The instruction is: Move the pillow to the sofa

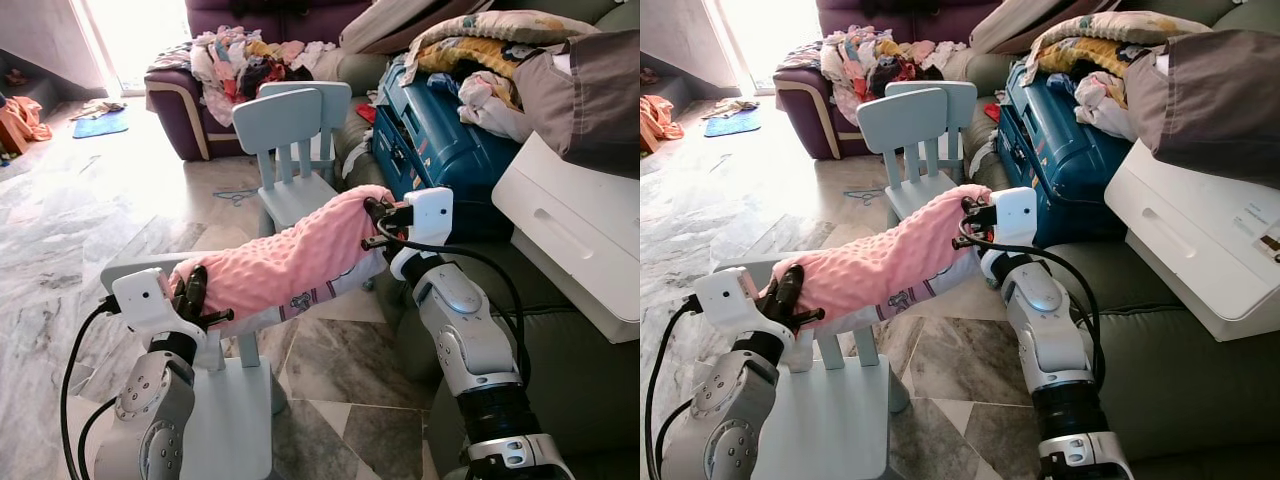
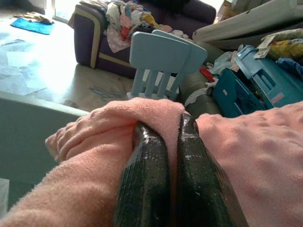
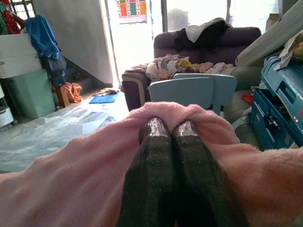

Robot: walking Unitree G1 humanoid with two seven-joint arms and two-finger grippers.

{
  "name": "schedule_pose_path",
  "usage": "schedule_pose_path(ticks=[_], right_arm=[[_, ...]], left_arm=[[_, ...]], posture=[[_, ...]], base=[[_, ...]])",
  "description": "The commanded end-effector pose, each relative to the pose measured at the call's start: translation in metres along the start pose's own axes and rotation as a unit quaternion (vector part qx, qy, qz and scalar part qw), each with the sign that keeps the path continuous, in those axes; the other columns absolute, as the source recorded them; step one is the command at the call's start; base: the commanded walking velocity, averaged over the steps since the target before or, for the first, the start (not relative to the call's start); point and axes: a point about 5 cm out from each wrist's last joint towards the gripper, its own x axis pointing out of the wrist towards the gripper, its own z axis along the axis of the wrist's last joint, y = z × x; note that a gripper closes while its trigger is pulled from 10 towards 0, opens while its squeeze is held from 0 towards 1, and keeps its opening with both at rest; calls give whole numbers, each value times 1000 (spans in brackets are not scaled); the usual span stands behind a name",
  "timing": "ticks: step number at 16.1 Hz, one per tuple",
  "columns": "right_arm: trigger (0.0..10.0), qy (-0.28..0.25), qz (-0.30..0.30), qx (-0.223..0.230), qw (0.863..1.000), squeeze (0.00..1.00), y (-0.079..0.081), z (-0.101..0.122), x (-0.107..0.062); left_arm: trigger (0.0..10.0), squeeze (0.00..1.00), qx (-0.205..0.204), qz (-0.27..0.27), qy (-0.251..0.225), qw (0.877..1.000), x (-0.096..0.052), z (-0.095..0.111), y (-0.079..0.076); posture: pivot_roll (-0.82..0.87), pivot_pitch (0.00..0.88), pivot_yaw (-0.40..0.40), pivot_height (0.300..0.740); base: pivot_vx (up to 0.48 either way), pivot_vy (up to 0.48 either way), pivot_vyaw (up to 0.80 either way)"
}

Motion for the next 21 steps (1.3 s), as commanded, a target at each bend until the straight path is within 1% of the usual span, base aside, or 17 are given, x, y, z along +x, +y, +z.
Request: schedule_pose_path(ticks=[1,21], right_arm=[[10000,-20,6,-4,1000,0,3,11,3],[10000,-23,4,1,1000,0,4,13,7]], left_arm=[[10000,0,-1,-14,-12,1000,0,7,-4],[10000,0,-11,-11,-10,1000,6,7,-2]], posture=[[-195,0,47,740],[-196,0,48,740]], base=[[0,0,0],[-284,0,0]])
